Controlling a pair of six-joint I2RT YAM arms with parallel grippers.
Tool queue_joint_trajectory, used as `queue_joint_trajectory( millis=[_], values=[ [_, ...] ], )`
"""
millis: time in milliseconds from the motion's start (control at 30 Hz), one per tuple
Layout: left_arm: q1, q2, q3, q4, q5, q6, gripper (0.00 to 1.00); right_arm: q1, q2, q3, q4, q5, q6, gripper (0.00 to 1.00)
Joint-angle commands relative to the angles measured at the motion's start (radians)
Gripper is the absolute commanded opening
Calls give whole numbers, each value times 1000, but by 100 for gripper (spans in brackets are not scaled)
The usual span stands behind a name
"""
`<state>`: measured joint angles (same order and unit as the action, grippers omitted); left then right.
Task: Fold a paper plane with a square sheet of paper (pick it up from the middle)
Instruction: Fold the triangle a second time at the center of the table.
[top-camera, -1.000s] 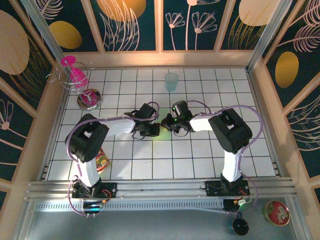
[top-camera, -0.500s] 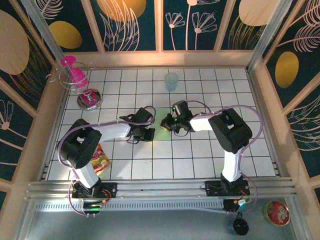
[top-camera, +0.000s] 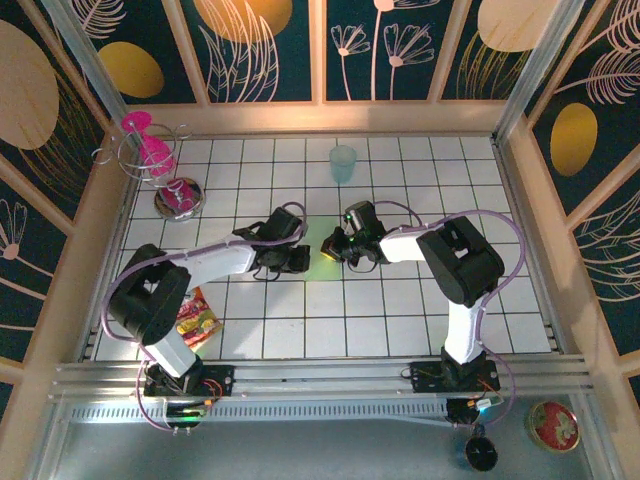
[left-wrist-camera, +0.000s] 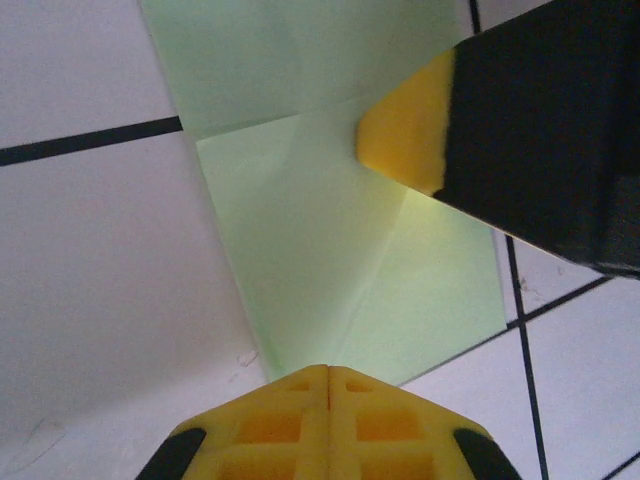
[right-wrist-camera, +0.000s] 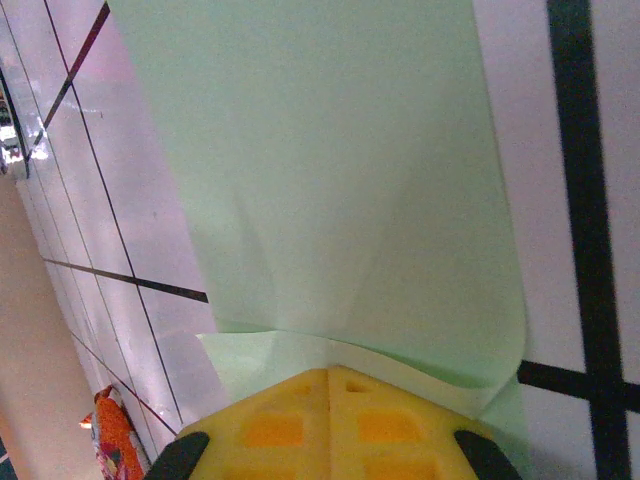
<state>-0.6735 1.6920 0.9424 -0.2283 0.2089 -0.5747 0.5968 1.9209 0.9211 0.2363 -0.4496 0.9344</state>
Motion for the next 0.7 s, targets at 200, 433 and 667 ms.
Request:
queue_joint_trajectory(
  millis=[200,433,667],
  values=[
    [1,98,16,42,47,-67,0,-12,60,-23,-92,54,1,0],
    [1,105,-55,-8,27,-64,0,-18,30,-17,-82,48,-31,0],
    [2,98,-68,-11,21,-63,0,-20,-51,75,-86,13,-139,4]
  ],
)
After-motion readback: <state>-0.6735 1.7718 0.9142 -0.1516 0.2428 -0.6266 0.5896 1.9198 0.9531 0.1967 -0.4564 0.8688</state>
